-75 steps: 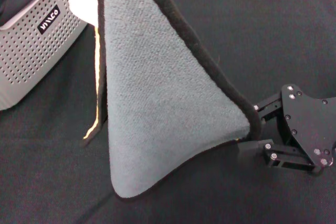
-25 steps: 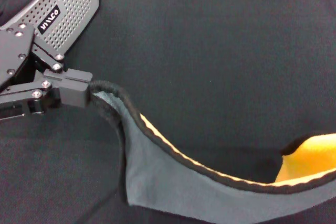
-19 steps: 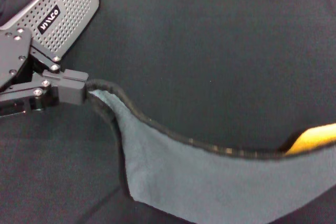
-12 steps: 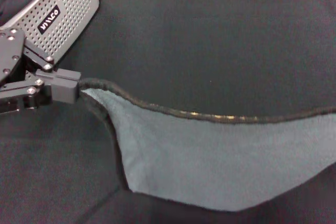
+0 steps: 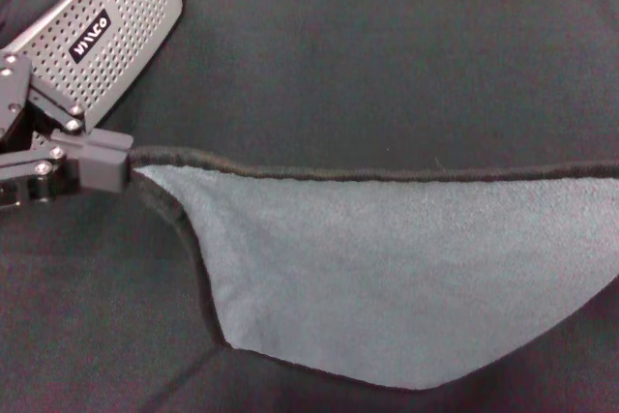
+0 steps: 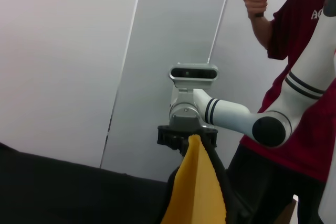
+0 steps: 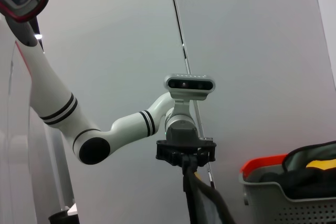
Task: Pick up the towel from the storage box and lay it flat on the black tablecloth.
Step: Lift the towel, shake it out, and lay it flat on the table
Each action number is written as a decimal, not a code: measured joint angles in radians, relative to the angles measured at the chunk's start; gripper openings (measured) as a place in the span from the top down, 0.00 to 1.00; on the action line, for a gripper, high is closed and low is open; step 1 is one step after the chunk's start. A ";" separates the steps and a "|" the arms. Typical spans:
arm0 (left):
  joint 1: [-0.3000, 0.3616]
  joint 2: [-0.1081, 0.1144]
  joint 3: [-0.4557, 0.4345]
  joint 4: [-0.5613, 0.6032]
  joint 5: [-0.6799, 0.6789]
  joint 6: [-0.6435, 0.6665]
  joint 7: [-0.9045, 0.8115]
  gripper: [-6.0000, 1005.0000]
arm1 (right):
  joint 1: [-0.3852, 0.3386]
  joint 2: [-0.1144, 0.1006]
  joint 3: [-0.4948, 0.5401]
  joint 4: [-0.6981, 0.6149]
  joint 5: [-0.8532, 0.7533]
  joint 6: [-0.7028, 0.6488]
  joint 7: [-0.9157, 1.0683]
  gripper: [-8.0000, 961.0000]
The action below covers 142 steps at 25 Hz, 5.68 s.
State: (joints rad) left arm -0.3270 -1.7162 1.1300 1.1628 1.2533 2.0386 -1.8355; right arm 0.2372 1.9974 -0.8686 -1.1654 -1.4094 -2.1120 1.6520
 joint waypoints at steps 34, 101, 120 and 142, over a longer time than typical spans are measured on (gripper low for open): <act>-0.139 -0.076 -0.196 -0.171 0.391 -0.005 0.081 0.97 | 0.157 -0.015 -0.040 0.327 -0.146 0.200 -0.125 0.98; -0.288 -0.235 -0.364 -0.172 0.908 -0.533 0.169 0.97 | 0.469 -0.003 -0.134 0.468 -0.474 0.857 -0.215 0.97; -0.295 -0.273 -0.357 -0.164 1.018 -0.629 0.166 0.97 | 0.543 0.019 -0.243 0.468 -0.561 1.063 -0.183 0.97; -0.316 -0.336 -0.312 -0.163 1.113 -0.733 0.168 0.96 | 0.553 0.024 -0.301 0.514 -0.563 1.167 -0.182 0.97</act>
State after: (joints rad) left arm -0.6428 -2.0524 0.8178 1.0003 2.3659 1.3052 -1.6675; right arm 0.7900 2.0217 -1.1699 -0.6516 -1.9729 -0.9447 1.4696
